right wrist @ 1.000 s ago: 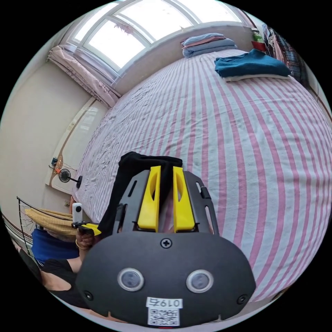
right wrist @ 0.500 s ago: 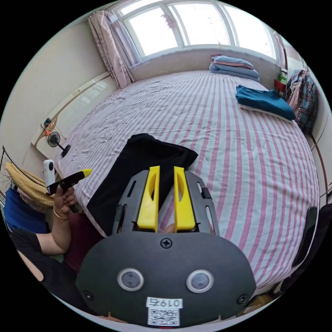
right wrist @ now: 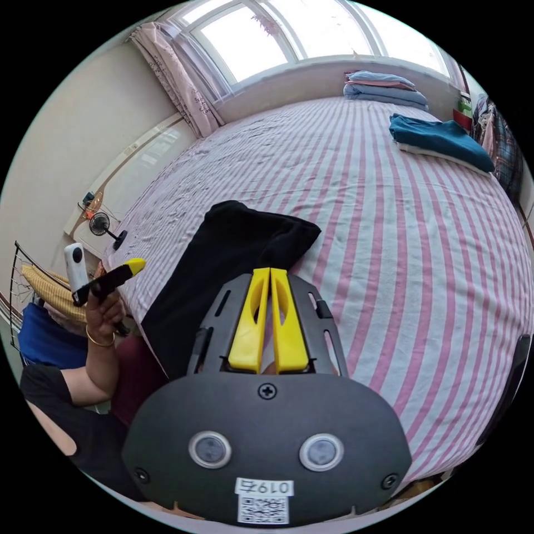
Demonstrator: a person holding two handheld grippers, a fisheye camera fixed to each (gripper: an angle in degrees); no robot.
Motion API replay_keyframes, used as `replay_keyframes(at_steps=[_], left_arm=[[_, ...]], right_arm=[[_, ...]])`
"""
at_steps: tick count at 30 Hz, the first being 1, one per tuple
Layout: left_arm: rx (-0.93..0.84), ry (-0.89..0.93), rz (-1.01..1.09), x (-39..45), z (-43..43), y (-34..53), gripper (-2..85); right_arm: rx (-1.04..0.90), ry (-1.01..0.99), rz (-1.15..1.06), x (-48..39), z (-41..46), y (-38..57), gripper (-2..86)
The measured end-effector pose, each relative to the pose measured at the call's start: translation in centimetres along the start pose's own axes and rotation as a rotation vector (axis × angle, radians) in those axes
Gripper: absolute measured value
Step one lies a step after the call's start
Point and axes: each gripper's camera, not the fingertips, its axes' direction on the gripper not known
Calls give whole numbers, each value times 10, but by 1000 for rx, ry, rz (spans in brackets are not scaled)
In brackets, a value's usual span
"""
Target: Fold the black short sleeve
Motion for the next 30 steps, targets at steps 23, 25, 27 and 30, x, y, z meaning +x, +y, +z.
replay_keyframes(at_steps=[23, 25, 27, 30], left_arm=[[-40, 7, 114, -44, 31, -103, 8], [-41, -113, 139, -39, 31, -108, 8], [-55, -177, 153, -39, 34, -112, 8], [-81, -193, 156, -46, 37, -121, 8]], right_arm=[[111, -72, 44, -12, -42, 43, 69], [96, -119, 17, -18, -39, 42, 75], [47, -57, -5, -25, -30, 43, 78], [38, 4, -2, -24, -29, 46, 78]])
